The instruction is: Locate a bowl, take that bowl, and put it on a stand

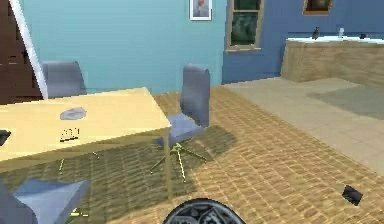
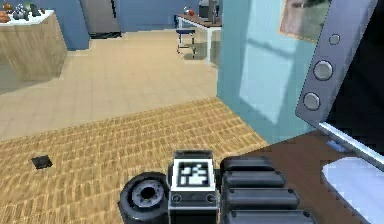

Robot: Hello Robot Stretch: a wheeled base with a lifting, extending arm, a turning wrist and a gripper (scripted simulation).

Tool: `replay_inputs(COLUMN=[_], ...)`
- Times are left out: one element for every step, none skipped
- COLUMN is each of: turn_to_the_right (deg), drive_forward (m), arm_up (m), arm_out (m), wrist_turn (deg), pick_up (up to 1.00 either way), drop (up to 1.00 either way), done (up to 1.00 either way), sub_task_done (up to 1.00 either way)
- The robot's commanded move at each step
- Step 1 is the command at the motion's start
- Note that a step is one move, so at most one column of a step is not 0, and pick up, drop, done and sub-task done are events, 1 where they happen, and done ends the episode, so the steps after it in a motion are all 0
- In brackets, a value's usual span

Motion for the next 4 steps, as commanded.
replay_inputs(turn_to_the_right=[-45.0,-3.0,45.0,45.0], drive_forward=[0.0,0.0,0.0,0.0], arm_up=[0.0,0.0,0.0,0.0], arm_out=[0.0,0.0,0.0,0.0], wrist_turn=[0.0,0.0,0.0,0.0], pick_up=[0.0,0.0,0.0,0.0], drop=[0.0,0.0,0.0,0.0], done=[0.0,0.0,0.0,0.0], sub_task_done=[0.0,0.0,0.0,0.0])
